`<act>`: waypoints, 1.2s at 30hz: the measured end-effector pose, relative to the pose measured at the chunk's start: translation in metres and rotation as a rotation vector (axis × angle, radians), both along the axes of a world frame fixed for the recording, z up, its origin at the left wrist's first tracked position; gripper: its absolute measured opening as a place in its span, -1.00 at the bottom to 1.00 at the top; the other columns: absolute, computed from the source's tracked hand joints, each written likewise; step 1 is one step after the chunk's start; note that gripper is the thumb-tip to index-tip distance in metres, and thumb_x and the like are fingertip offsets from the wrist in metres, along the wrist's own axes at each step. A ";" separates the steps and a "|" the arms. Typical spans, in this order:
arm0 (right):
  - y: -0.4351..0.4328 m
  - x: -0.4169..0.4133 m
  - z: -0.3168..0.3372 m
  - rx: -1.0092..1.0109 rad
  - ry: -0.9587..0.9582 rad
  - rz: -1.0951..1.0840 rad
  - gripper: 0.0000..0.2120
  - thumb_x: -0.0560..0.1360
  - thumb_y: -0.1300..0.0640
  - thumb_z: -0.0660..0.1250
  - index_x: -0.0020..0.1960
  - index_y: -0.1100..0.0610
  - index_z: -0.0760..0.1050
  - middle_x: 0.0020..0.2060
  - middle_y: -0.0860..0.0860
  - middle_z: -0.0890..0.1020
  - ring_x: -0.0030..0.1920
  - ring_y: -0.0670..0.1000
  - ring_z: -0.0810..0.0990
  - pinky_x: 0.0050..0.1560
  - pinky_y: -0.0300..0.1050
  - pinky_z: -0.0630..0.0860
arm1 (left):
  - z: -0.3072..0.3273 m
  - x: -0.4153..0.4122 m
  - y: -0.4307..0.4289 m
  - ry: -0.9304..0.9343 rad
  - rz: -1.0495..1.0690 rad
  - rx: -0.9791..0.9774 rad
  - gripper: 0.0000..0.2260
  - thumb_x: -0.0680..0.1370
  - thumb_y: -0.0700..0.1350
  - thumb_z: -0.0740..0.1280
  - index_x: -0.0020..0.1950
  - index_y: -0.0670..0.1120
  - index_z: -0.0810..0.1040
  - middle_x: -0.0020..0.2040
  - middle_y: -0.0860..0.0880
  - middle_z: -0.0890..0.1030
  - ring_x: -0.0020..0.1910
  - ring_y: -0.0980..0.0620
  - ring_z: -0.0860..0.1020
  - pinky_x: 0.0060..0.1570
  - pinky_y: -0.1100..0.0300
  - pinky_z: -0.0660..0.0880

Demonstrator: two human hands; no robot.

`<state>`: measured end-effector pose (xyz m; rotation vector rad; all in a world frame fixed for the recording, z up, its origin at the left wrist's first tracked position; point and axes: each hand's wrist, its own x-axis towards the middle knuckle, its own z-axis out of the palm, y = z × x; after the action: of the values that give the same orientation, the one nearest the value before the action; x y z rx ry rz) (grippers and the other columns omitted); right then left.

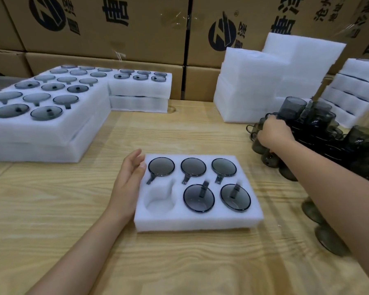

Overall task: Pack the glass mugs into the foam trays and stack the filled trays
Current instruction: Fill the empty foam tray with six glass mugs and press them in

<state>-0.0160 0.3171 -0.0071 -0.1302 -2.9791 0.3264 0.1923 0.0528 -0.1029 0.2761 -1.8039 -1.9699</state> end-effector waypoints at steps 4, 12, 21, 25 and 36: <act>-0.005 -0.001 0.003 0.031 0.134 0.024 -0.75 0.47 0.36 0.25 0.15 0.34 0.40 0.07 0.33 0.52 0.07 0.34 0.51 -0.13 0.05 0.44 | 0.003 0.000 0.002 0.022 -0.021 0.034 -0.74 0.62 -0.11 0.21 0.23 0.24 0.41 0.26 0.09 0.51 0.18 0.11 0.55 -0.02 0.29 0.48; -0.046 0.059 0.022 -0.343 0.336 0.343 -0.73 0.48 0.29 0.21 0.15 0.16 0.52 -0.01 0.12 0.62 0.02 0.16 0.55 0.04 -0.11 0.43 | 0.005 0.005 0.001 0.078 -0.023 -0.077 -0.64 0.43 0.02 0.29 0.23 0.19 0.48 0.28 0.12 0.51 0.32 0.07 0.45 0.36 -0.12 0.35; -0.076 0.197 -0.013 -0.602 0.273 0.830 -0.73 0.43 0.36 0.33 0.02 0.04 0.58 -0.23 -0.26 0.55 -0.20 -0.23 0.47 -0.14 -0.47 0.35 | 0.016 0.017 0.002 0.275 -0.133 -0.288 -0.60 0.50 0.05 0.25 0.33 0.06 0.45 0.27 0.02 0.57 0.33 0.01 0.46 0.25 0.17 0.39; -0.082 0.213 -0.025 -0.617 0.198 0.928 -0.75 0.44 0.38 0.32 0.00 0.09 0.58 -0.18 -0.20 0.56 -0.18 -0.16 0.48 -0.15 -0.38 0.37 | 0.019 0.023 0.007 0.306 -0.210 -0.328 -0.55 0.49 0.05 0.28 0.36 0.01 0.41 0.17 -0.09 0.62 0.26 -0.07 0.52 0.28 0.06 0.39; -0.087 0.186 -0.021 -0.759 -0.031 1.019 -0.85 0.44 -0.02 0.32 0.00 -0.15 0.54 0.17 -0.25 0.45 0.09 -0.23 0.47 0.07 -0.34 0.40 | 0.024 0.029 0.007 0.287 -0.203 -0.357 -0.62 0.47 0.00 0.31 0.23 -0.13 0.55 0.07 -0.08 0.66 0.13 -0.10 0.59 0.16 0.04 0.47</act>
<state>0.1699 0.2301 -0.0285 1.3087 -2.4909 1.5045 0.2211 0.0597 -0.0786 -0.2987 -2.0008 -1.6639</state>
